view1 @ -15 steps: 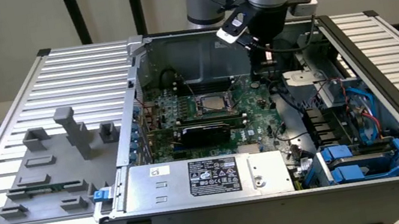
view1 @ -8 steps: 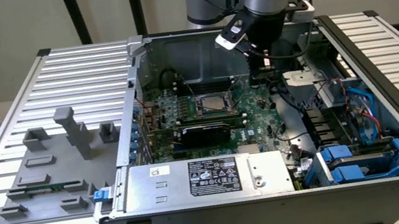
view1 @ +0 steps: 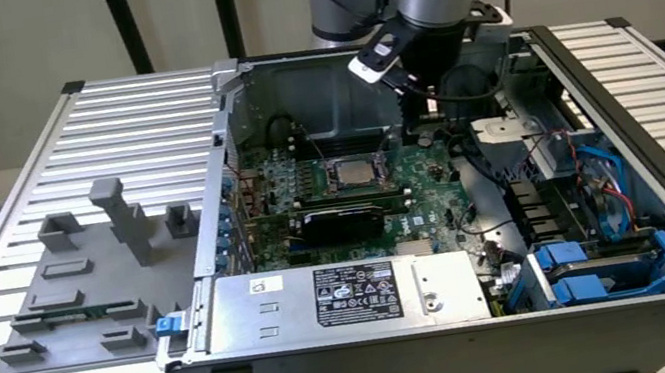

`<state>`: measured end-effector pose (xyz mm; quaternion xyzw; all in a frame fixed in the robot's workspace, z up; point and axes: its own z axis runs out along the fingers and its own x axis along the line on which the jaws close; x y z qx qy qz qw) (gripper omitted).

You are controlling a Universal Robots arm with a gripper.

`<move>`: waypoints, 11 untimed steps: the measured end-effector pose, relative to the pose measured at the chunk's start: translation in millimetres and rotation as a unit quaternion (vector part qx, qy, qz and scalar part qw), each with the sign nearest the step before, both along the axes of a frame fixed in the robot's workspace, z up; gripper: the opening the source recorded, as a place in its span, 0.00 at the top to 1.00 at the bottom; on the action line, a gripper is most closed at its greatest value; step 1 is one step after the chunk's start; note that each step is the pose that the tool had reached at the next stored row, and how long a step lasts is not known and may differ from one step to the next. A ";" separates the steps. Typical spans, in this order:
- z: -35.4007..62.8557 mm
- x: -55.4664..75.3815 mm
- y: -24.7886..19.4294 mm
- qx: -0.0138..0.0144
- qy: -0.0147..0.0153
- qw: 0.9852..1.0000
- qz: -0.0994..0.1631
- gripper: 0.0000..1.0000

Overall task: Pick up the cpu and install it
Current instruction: 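Close the cpu cover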

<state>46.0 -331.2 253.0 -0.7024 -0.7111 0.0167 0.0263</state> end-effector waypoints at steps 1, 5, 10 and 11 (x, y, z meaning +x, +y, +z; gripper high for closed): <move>0.0 -1.2 0.0 0.000 0.004 1.000 0.001 0.89; -0.7 -8.2 0.0 0.000 0.016 1.000 0.002 0.89; -3.6 -22.1 0.0 0.000 0.021 1.000 0.004 0.89; -4.2 -25.0 0.0 0.000 0.022 1.000 0.004 0.89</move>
